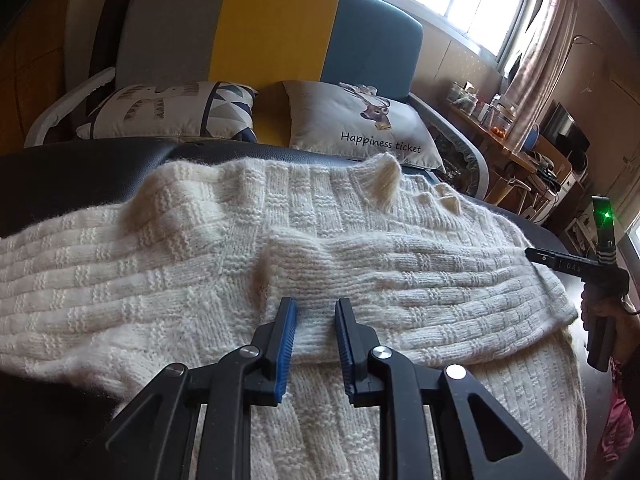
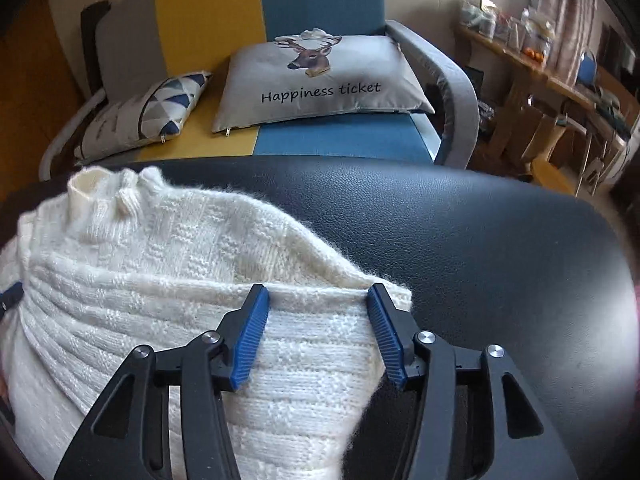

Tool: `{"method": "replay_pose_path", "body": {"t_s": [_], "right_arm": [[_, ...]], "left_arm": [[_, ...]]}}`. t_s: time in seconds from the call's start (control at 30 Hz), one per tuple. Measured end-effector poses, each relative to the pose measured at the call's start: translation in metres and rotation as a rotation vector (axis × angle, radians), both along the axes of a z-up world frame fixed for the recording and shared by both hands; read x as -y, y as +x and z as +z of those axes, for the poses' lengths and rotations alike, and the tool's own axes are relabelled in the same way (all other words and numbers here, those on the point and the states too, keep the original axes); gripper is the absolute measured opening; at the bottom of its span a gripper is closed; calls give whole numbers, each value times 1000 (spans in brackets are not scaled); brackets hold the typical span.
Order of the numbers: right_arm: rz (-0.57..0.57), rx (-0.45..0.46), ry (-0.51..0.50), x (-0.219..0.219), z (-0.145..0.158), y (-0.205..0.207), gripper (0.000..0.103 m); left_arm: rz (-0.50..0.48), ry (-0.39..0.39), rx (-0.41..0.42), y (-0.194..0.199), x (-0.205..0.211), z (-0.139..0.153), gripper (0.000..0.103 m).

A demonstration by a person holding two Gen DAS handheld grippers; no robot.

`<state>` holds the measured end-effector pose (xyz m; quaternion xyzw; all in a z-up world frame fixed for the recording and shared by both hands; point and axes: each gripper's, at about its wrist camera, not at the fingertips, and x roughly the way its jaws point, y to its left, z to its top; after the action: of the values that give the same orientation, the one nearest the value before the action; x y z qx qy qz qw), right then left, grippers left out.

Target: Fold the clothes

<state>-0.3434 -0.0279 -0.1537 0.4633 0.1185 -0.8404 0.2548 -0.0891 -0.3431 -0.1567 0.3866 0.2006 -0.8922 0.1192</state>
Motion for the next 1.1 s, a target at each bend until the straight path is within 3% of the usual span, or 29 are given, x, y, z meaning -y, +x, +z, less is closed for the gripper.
{"method": "replay_pose_path", "body": {"t_s": [0.17, 0.27, 0.43, 0.53, 0.67, 0.9, 1.1], "right_arm": [[100, -22, 9, 11, 9, 36, 57], [172, -31, -5, 17, 13, 61, 71], [264, -56, 40, 31, 5, 96, 71], [239, -78, 40, 28, -3, 101, 72], [205, -106, 35, 24, -11, 107, 80], [163, -118, -5, 21, -13, 111, 82], [148, -111, 12, 25, -11, 112, 83]], "left_arm": [[-10, 2, -59, 11, 10, 18, 20], [-15, 16, -67, 12, 26, 24, 24], [-45, 106, -22, -11, 56, 18, 27], [-76, 124, 12, -26, 56, 9, 28], [-125, 113, 58, -43, 48, -2, 28], [-105, 126, 41, -47, 47, -7, 28], [-124, 62, 31, -50, 34, 3, 27]]}}
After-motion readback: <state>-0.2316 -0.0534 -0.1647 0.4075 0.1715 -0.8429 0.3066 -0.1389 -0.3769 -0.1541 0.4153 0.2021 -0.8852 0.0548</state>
